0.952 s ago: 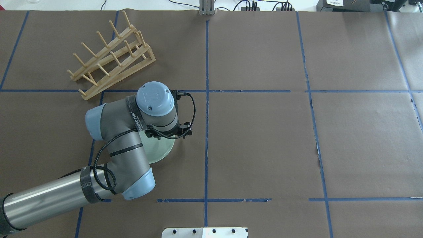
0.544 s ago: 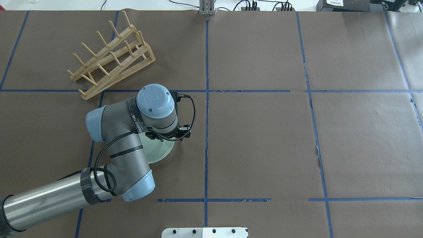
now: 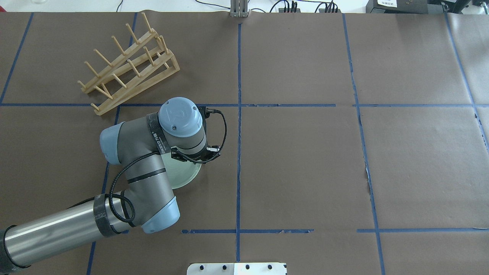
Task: Place plate on rack
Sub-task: 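Close the left gripper on the green plate's edge, then lift the plate with the left gripper and tilt it upright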
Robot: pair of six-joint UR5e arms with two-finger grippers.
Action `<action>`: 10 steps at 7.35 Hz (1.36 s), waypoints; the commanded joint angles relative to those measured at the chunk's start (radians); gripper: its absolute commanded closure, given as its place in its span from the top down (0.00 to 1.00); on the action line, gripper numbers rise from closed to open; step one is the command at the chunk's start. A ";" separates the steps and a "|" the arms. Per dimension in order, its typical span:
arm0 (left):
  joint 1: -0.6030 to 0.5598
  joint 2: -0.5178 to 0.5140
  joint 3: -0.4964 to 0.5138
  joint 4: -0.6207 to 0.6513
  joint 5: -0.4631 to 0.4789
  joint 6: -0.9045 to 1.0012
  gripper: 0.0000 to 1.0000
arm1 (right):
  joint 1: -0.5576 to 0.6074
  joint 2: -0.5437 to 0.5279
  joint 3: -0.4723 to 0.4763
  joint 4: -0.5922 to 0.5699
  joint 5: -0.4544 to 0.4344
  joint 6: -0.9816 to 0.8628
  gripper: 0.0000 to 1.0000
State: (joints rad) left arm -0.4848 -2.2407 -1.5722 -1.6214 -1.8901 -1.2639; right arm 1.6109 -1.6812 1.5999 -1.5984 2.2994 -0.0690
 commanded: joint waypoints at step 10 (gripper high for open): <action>-0.346 0.018 -0.531 0.304 -0.001 -0.020 0.00 | 0.000 0.000 0.000 0.000 0.000 0.000 1.00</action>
State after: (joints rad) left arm -0.7514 -2.2221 -2.0463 -1.2889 -1.8887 -1.2675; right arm 1.6107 -1.6812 1.5999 -1.5984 2.2994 -0.0690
